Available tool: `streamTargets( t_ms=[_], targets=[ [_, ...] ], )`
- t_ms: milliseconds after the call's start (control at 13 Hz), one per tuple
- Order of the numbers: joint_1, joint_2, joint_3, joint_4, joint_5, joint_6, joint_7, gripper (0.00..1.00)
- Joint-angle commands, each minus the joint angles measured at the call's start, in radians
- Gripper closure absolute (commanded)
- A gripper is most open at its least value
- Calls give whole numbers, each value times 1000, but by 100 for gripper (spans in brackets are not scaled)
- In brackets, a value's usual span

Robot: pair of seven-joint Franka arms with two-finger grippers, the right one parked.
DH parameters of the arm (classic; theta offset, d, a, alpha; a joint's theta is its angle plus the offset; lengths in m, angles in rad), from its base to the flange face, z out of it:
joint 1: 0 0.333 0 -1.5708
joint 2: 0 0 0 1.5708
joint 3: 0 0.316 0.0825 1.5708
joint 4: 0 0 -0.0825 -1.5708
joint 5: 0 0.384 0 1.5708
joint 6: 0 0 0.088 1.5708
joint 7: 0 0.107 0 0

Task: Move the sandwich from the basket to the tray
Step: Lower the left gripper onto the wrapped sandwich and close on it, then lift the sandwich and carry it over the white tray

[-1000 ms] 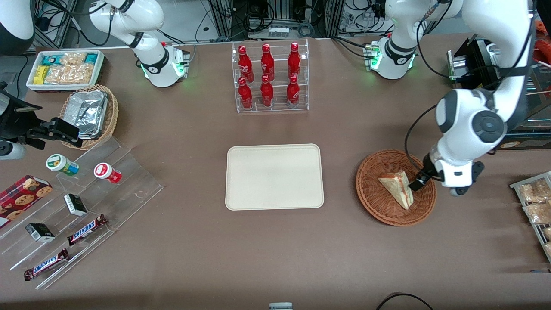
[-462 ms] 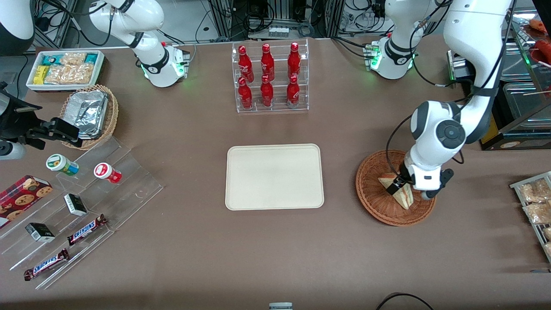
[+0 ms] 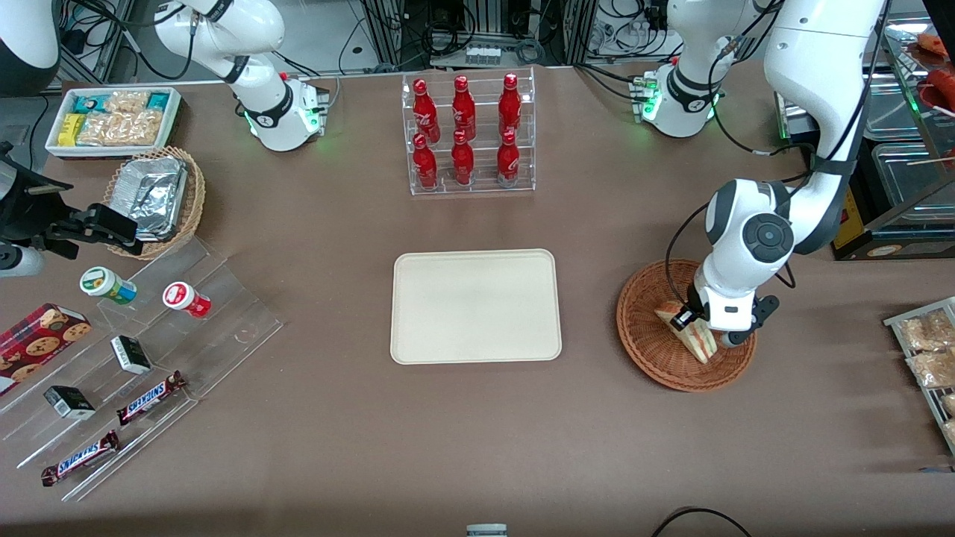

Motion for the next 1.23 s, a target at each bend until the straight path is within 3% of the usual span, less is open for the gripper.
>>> streamTargets(
  t_ms=[0,231,462,692,923,1154],
  targets=[
    [-8,-17,8,8,23,-20,-9,100],
    [-21,-66,-18,151,37,-312,-11,100],
    [-92,-31,-86,435,0,-581,-72,100],
    [-260,69,-101,595,-17,-583,-92,100],
    [-430,253,-97,768,-4,-542,-98,100],
    [-524,370,-95,831,15,-413,-93,100]
  ],
)
